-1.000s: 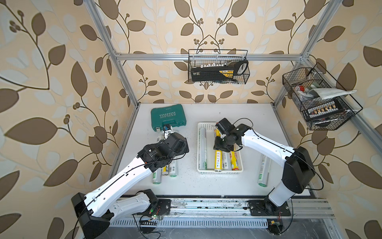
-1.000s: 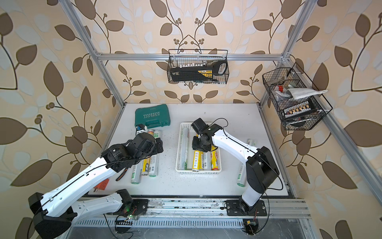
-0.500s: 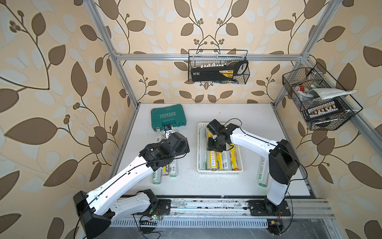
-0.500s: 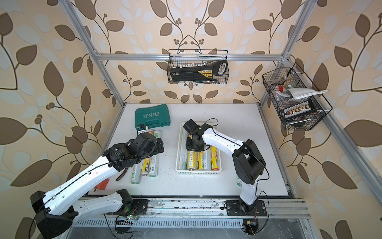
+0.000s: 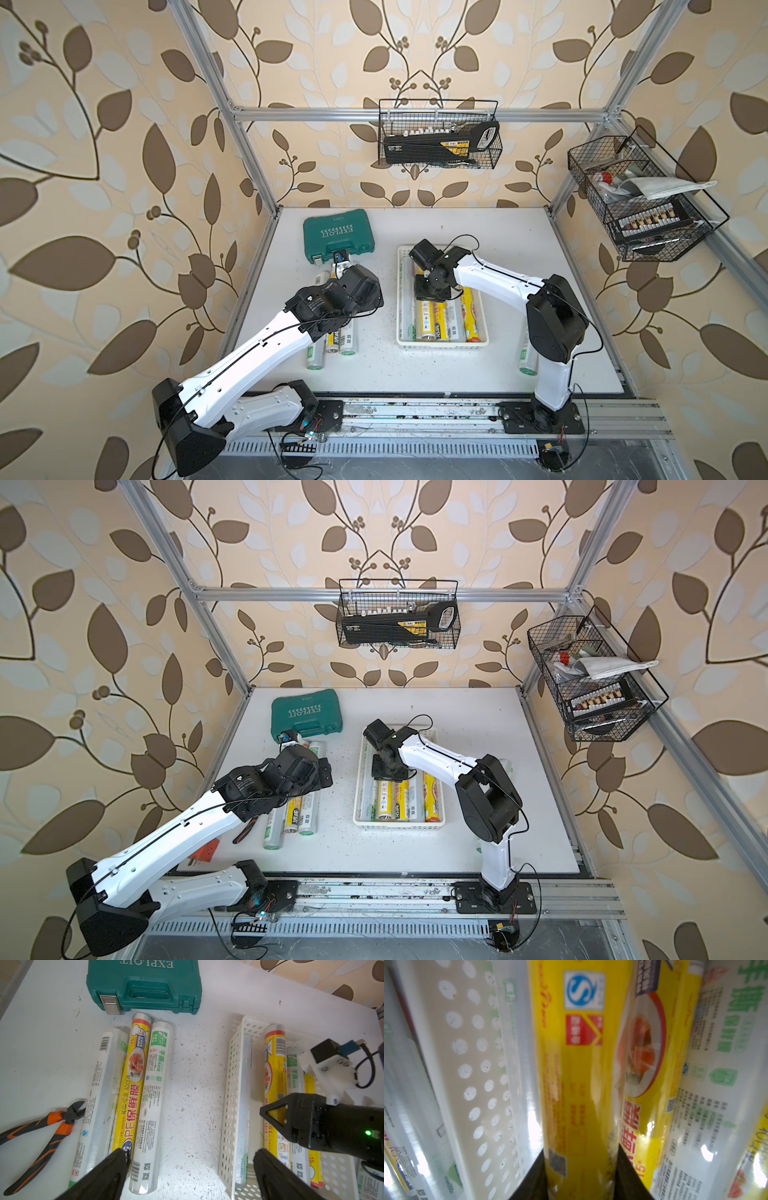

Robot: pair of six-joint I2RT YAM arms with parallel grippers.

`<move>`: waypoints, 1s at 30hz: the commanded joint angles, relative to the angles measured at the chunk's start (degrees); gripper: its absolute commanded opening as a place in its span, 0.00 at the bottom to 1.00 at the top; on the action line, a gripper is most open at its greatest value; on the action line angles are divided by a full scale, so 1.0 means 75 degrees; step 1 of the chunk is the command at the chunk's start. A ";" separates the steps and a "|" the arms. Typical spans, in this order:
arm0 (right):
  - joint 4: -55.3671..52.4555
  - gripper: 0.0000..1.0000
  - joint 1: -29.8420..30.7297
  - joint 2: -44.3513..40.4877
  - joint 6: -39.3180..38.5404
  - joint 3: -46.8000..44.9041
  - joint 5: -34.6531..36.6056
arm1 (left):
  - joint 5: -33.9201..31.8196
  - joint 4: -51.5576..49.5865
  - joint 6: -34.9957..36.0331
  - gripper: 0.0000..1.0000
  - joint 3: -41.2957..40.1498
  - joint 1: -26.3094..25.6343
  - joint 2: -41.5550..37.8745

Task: Put the plastic wrap into the basket
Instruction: Place the plastic wrap in the basket.

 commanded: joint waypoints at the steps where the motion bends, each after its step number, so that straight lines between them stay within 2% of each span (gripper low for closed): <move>1: 0.0277 0.35 0.0012 0.0202 0.0109 -0.0207 0.0209 | -0.0003 0.0125 -0.0002 0.99 0.0126 0.0089 -0.0058; 12: 0.0514 0.38 0.0036 0.0485 0.0276 -0.0422 0.0151 | -0.0001 0.0184 0.0091 0.99 0.0162 0.0100 0.0070; 20: 0.0410 0.48 0.0036 0.0665 0.0268 -0.0287 0.0152 | -0.0067 0.0189 0.0142 0.99 0.0139 0.0124 0.0068; 30: -0.0004 0.53 0.0036 -0.0022 0.0085 -0.0252 0.0556 | -0.0026 0.0107 0.0080 0.99 0.0071 0.0314 0.0048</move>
